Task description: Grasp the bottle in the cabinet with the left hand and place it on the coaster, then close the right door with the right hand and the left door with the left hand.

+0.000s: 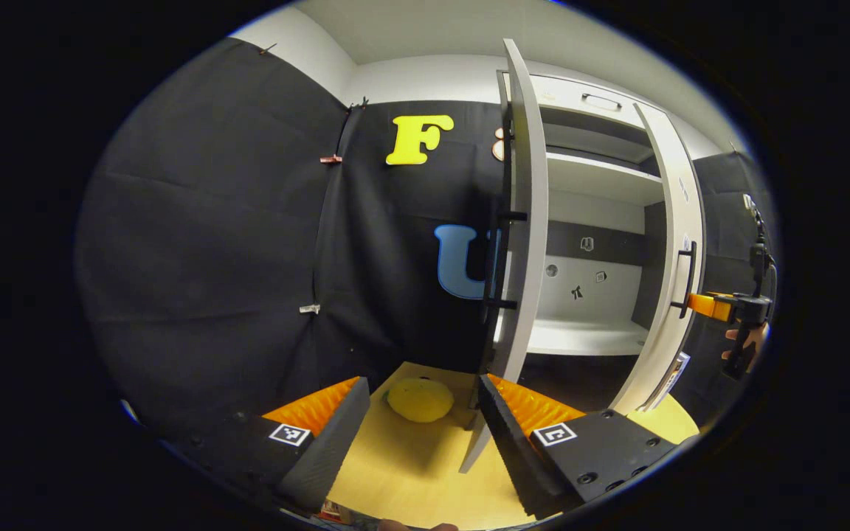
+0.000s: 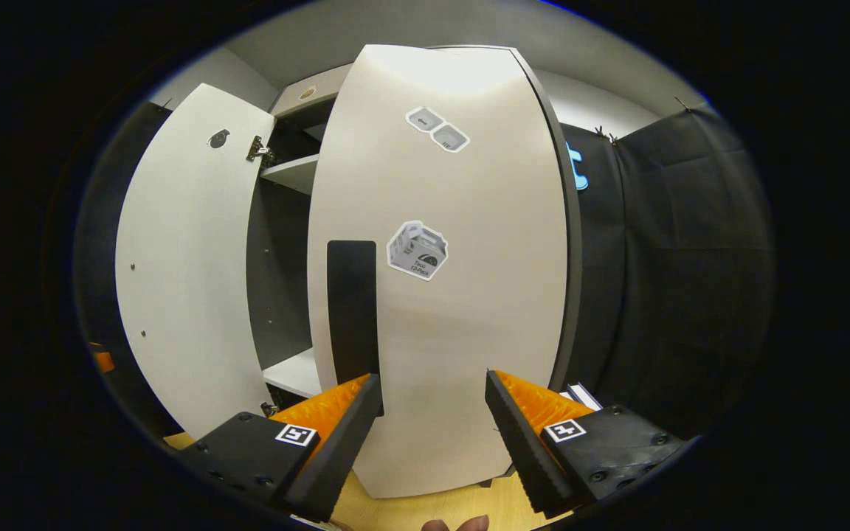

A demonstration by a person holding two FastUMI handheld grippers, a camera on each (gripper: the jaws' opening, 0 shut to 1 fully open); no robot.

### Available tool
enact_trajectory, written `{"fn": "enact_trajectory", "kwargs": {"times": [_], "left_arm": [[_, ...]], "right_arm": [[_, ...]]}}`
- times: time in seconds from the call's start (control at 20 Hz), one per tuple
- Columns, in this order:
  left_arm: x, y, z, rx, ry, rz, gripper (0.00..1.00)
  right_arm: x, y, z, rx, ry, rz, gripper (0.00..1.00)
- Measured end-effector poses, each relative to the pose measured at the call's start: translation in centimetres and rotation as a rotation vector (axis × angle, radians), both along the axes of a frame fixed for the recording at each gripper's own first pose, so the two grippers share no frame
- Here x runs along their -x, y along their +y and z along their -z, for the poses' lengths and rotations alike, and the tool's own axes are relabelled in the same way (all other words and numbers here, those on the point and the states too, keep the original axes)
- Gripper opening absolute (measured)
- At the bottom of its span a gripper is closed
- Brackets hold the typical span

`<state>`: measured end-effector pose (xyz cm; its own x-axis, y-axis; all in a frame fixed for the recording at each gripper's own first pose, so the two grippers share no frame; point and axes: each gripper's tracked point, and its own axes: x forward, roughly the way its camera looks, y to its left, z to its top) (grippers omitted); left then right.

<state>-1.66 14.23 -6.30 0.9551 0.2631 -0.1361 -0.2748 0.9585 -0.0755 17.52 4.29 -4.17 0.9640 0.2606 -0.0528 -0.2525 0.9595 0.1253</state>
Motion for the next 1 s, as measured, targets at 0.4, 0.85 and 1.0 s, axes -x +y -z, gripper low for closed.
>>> {"fn": "enact_trajectory", "kwargs": {"times": [0.4, 0.85, 1.0], "left_arm": [[-5.6, 3.3, -2.4, -0.036, -0.05, 0.01, 0.97], [-10.6, 3.0, -2.0, -0.031, -0.054, 0.076, 0.94], [-10.3, 1.8, -1.5, -0.009, -0.044, 0.133, 0.92]], "right_arm": [[4.0, -3.6, 0.6, -0.006, 0.031, 0.089, 0.98], [9.9, -10.4, 0.4, 0.04, 0.049, 0.23, 0.98], [11.1, -10.9, 0.0, 0.039, 0.039, 0.236, 0.98]]}}
